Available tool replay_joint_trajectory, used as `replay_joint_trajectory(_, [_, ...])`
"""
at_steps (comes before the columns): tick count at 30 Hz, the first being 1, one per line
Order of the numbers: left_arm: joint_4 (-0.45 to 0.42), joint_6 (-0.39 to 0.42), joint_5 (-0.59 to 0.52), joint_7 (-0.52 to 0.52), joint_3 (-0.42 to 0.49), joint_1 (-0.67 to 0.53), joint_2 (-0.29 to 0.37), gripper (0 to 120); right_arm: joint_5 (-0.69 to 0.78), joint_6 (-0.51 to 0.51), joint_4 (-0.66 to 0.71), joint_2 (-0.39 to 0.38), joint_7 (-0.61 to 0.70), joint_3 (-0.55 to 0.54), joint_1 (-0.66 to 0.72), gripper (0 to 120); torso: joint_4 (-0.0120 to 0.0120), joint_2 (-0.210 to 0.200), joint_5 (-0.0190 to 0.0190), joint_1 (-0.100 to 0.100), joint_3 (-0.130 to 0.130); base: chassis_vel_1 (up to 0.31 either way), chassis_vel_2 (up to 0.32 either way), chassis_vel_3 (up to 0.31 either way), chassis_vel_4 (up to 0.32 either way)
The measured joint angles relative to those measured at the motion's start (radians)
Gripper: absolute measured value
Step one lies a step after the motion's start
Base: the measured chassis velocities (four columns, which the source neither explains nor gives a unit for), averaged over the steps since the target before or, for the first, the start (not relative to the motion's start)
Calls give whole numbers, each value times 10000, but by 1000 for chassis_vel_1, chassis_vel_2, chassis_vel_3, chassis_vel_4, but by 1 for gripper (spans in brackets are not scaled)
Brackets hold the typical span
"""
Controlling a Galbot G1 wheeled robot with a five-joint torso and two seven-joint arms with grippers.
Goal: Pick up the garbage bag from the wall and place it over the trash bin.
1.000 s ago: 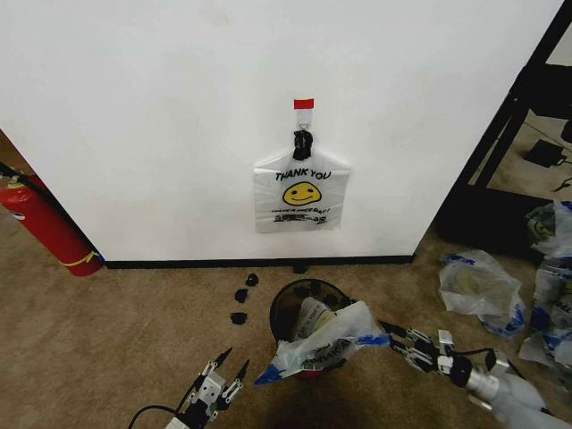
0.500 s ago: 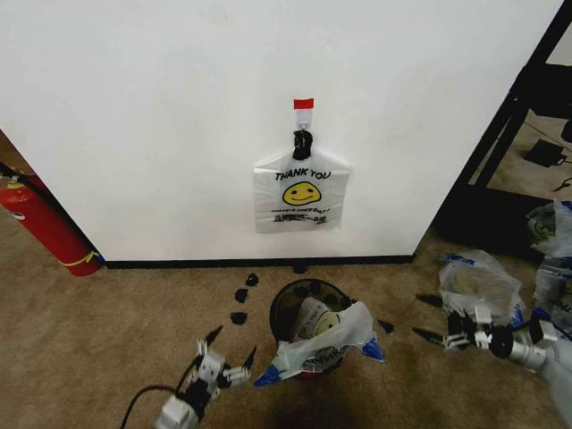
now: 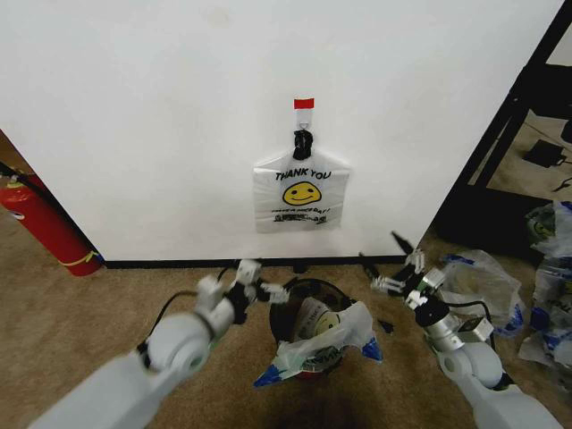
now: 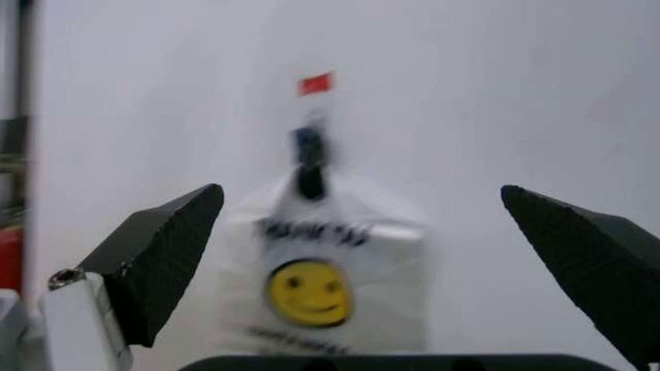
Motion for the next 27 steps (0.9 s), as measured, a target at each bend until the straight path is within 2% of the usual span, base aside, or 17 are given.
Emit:
replay_joint_trajectory(1, [164,524,-386,-386,420,-420,-115,106,-161,-43,252,115,487,138,-110,100,0,0,5,-1,-1,0,0,0,0])
replay_joint_trajectory(2, [164,524,-386,-386,420,-420,-115,106,-161,-43,252,115,487,138,-110,100,0,0,5,-1,-1,0,0,0,0])
replay_joint_trajectory(5, [541,1655,-1087,-981,1163,-1059,-311,101,-290,-312,755,445,1421,365,-292,100,-4,0,4,0,-1,0,0,0,0])
replay_joint_trajectory(7, [645,2067,-1246,-1103,1364,-1187,-322,100,-355,-505,893,567,1901,349,-282,100,4,0,6,-1,-1,0,0,0,0])
replay_joint_trajectory(10, [781,2375,-1330,-1124,1617,-1362,-337,100,-510,-636,957,657,2226,309,-290,100,10,0,6,-1,-1,0,0,0,0])
replay_joint_trajectory(13, [1391,2605,-1357,-1151,2178,-1861,-510,100,-944,-662,961,781,2457,307,-411,100,-1,0,6,-1,-1,0,0,0,0])
replay_joint_trajectory(17, [1963,2894,-1437,-1243,2560,-2336,-797,98,-1032,-634,1105,818,2462,318,-715,100,1,0,4,-1,-2,0,0,0,0])
replay_joint_trajectory(23, [2603,3013,-1606,-1367,2882,-2842,-1304,94,-1056,-533,1276,850,2428,418,-1067,100,-1,0,5,-1,-2,0,0,0,0])
replay_joint_trajectory(27, [2741,3059,-1705,-1456,3015,-3008,-1464,89,-1106,-490,1276,861,2421,463,-1169,100,0,0,6,-1,-2,0,0,0,0])
